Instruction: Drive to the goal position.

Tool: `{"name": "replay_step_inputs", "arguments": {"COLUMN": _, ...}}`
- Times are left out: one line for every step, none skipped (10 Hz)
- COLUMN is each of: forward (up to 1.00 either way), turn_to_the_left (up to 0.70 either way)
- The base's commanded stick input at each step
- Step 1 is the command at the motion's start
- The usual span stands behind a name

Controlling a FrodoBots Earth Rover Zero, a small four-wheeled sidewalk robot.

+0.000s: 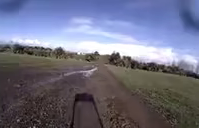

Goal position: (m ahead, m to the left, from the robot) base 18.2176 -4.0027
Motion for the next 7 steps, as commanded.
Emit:
{"name": "replay_step_inputs", "arguments": {"forward": 0.7, "turn_to_the_left": 0.35}}
{"name": "replay_step_inputs", "arguments": {"forward": 0.7, "turn_to_the_left": 0.0}}
{"name": "replay_step_inputs", "arguments": {"forward": 0.7, "turn_to_the_left": 0.0}}
{"name": "replay_step_inputs", "arguments": {"forward": 0.7, "turn_to_the_left": 0.0}}
{"name": "replay_step_inputs", "arguments": {"forward": 0.7, "turn_to_the_left": 0.0}}
{"name": "replay_step_inputs", "arguments": {"forward": 0.7, "turn_to_the_left": 0.0}}
{"name": "replay_step_inputs", "arguments": {"forward": 0.7, "turn_to_the_left": 0.0}}
